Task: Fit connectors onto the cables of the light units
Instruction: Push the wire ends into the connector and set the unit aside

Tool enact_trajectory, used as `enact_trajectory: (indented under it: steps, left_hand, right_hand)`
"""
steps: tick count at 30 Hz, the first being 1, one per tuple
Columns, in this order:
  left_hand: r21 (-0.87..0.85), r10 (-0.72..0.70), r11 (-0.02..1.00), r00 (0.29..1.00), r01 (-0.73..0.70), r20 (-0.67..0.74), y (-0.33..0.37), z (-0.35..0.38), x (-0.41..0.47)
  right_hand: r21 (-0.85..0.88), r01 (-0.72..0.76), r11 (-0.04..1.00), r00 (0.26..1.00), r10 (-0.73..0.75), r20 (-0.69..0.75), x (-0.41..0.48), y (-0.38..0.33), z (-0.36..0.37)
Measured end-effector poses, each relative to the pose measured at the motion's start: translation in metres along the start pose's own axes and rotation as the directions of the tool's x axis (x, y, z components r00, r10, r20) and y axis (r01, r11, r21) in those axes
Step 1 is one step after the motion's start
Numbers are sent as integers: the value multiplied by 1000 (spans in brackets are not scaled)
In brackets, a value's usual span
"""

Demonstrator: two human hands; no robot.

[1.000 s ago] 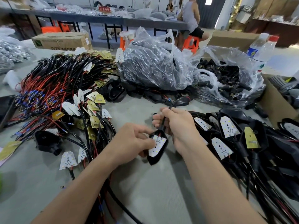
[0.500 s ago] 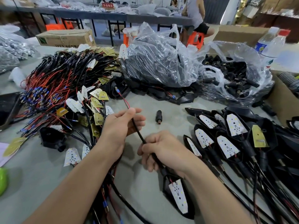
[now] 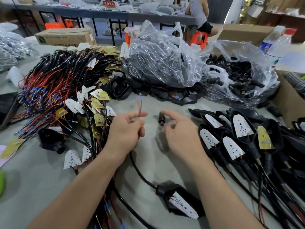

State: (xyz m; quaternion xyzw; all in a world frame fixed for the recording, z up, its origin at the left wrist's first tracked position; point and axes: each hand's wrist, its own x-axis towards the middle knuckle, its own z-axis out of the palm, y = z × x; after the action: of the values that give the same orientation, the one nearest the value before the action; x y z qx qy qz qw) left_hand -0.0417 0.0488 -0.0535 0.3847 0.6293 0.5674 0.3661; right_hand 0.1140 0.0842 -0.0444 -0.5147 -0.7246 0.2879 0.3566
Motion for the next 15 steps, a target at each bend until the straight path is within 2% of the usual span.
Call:
enact_trajectory:
  steps: [1,3,5,9,12,15]
  left_hand:
    - [106,47,993,999,-47,2,-1,1,-2]
    - [325,159,932,987,-158,24,0,2,-6]
    - [461,226,861,974,-215,33,-1,2,-10]
    - [542,262,812,965,-216,-8,-1,1,-12]
    - [511,277,832,960,-217,-44,2,-1,-13]
    - [476,236,863,968,-169,-83,4,-2,-13]
  right_hand:
    - [-140,65,988,994,-52,95,2,3,3]
    - [-327,149,933,962,-61,265,5,8,13]
    - [-410,190,892,957,-76,279,5,12,20]
    - [-281,136,950,990,-116,86,-2,10,15]
    - [-182,101,978,995,-100,11,-9,4,14]
    - [27,39,999,994,-36,-107,-12,-3,9]
